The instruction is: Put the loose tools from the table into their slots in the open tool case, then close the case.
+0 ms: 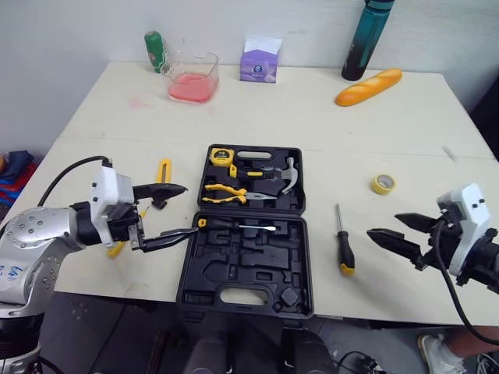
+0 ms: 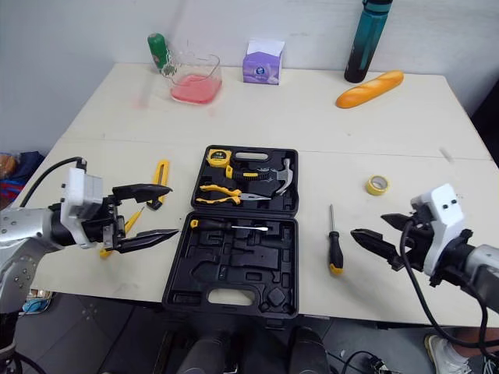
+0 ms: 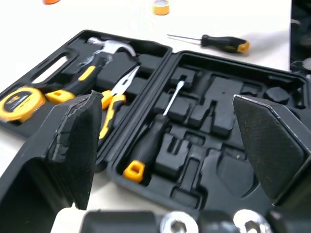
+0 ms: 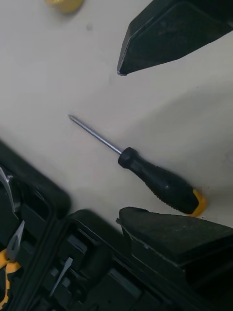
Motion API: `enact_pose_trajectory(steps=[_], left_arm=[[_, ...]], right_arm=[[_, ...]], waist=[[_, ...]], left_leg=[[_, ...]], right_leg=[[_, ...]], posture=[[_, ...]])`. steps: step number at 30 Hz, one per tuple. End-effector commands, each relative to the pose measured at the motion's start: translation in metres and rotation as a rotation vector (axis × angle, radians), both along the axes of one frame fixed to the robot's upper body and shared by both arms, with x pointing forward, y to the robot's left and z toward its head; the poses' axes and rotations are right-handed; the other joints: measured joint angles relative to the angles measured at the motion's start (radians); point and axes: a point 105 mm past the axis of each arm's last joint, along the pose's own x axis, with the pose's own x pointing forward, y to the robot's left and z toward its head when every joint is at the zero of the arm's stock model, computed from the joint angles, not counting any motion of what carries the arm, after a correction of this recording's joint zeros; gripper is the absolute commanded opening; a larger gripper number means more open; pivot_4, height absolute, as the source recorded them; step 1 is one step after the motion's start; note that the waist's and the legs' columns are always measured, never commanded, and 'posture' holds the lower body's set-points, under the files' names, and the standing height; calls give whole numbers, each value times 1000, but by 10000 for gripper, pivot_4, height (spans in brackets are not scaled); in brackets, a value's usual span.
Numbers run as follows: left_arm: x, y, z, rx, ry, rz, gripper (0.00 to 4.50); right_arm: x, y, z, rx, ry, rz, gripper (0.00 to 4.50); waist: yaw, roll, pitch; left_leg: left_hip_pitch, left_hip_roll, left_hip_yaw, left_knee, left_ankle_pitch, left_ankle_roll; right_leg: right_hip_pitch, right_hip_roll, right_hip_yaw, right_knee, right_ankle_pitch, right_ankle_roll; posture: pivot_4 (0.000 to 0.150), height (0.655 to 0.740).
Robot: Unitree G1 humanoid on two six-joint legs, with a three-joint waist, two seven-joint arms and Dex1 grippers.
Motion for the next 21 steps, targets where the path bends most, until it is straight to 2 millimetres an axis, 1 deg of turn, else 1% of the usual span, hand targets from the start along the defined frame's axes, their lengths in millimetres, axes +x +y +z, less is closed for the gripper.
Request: enact_pose_trajectory(steps=[1, 3, 9, 11, 14, 15, 18, 21], left_arm=[[-7, -8, 4, 3, -10, -43, 44826], [-8, -11, 3, 5, -1, -55, 44826], [-15, -19, 3, 8, 20, -104, 44826], [-18, -23, 4, 9, 23, -126, 44826], [-18, -26, 5, 4, 22, -135, 44826], [-19, -28, 5, 0, 23, -140, 44826], [-22, -32, 5, -1, 36, -169, 44826], [-24, -37, 6, 4, 32, -201, 44826]], right_arm=[[-4, 13, -6, 34, 52, -8, 45000], [-7, 18, -11, 28, 88, -9, 45000], [-5, 25, -34, -45, 145, -86, 45000], [-6, 31, -41, -43, 160, -96, 45000], [-5, 35, -45, -49, 163, -106, 45000], [-4, 34, -46, -71, 158, -115, 45000], [1, 33, -48, -64, 158, -158, 45000], [-3, 41, -56, -76, 195, -134, 45000]], waist=[[0, 0, 0], [0, 0, 0], [0, 0, 0], [0, 0, 0], [0, 0, 0], [0, 0, 0], [-1, 0, 0], [-1, 0, 0]], left_leg=[[0, 0, 0, 0, 0, 0], [0, 0, 0, 0, 0, 0], [0, 0, 0, 0, 0, 0], [-1, 0, 0, 0, 0, 0], [-1, 0, 0, 0, 0, 0], [-1, 0, 0, 0, 0, 0], [-1, 0, 0, 0, 0, 0], [-1, 0, 0, 0, 0, 0]], right_leg=[[0, 0, 0, 0, 0, 0], [0, 0, 0, 0, 0, 0], [0, 1, 0, 0, 0, 0], [0, 1, 0, 0, 0, 0], [0, 1, 0, -1, 0, 0], [0, 1, 0, -1, 0, 0], [0, 1, 0, 0, 0, 0], [0, 1, 0, 0, 0, 0]], posture=[[1500, 7400], [1500, 7400], [1500, 7400], [1500, 7400], [1500, 7400], [1500, 7400], [1500, 7400], [1500, 7400]])
